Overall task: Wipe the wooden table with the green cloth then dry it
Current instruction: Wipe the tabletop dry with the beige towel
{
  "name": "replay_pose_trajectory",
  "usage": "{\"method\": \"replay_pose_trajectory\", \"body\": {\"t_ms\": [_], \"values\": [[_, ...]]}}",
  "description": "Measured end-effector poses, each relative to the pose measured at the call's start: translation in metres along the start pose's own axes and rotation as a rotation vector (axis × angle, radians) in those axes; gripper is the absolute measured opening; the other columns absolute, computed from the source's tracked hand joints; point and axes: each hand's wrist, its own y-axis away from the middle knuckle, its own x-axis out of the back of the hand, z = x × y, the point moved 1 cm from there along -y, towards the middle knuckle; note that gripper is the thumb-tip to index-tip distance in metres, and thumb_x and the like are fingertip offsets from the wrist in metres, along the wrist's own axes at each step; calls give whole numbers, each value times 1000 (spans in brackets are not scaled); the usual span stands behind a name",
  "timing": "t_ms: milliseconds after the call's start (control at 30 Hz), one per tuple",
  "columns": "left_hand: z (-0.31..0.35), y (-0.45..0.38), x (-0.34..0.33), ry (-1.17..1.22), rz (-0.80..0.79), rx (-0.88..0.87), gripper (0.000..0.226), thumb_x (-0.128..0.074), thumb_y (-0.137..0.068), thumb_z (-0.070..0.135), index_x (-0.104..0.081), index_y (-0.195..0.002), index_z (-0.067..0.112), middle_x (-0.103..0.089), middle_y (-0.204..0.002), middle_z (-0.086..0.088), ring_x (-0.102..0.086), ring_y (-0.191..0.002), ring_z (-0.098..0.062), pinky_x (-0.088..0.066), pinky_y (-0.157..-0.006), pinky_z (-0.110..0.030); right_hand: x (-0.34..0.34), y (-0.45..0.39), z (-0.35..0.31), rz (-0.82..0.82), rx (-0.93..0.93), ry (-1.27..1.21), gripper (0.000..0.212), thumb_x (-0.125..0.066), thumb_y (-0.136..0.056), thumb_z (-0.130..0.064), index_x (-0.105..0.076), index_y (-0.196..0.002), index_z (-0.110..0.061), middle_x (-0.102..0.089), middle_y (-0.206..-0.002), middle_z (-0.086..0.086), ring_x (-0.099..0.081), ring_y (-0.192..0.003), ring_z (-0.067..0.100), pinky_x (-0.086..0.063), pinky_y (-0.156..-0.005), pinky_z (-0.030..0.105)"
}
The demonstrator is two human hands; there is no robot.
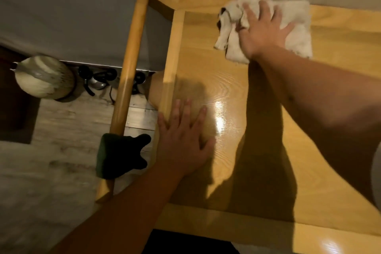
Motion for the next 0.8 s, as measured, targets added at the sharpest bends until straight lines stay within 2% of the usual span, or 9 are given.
{"method": "replay_pose_trajectory", "body": {"t_ms": [167, 333, 567, 733, 800], "values": [[2, 0, 3, -17, -7, -7, 84, -36, -88, 71, -19, -159, 30, -9, -168, -14, -5, -154, -37, -12, -114, -72, 10, -22, 2, 27, -9, 20, 64, -20, -89, -53, -12, -152, -46, -14, -163, 6, -6, -149, 40, -2, -108, 75], [3, 3, 7, 0, -16, 0, 84, -35, -88, 72, -19, -159, 31, -8, -168, -13, -5, -154, -35, -11, -115, -70, 7, 10, 0, -26, 2, 25, 61, -21, -94, -48, -5, -153, -48, 0, -167, -1, 5, -151, 34, 2, -109, 76], [3, 2, 4, -17, -66, -16, 79, -26, -89, 71, -10, -158, 34, -3, -169, -10, -3, -154, -35, -8, -114, -69, -17, 139, 2, -58, 43, 45, 67, -29, -93, -48, 1, -153, -49, 5, -167, -1, 8, -151, 34, 2, -109, 75], [7, 5, 7, -101, -25, 13, 66, -32, -93, 52, -23, -156, 31, -9, -169, -11, -11, -154, -34, -15, -114, -69, -38, 259, 7, -86, 60, 36, 73, -34, -88, -52, 2, -152, -47, 3, -167, 1, 6, -150, 36, -3, -108, 74], [7, 3, 4, -103, -56, 41, 67, -33, -95, 45, -13, -157, 35, -1, -170, -6, -3, -155, -30, -11, -117, -67, -45, 308, 8, -95, 69, 32, 77, -35, -85, -53, 0, -153, -46, 0, -167, 1, 4, -150, 36, -5, -107, 74]]}}
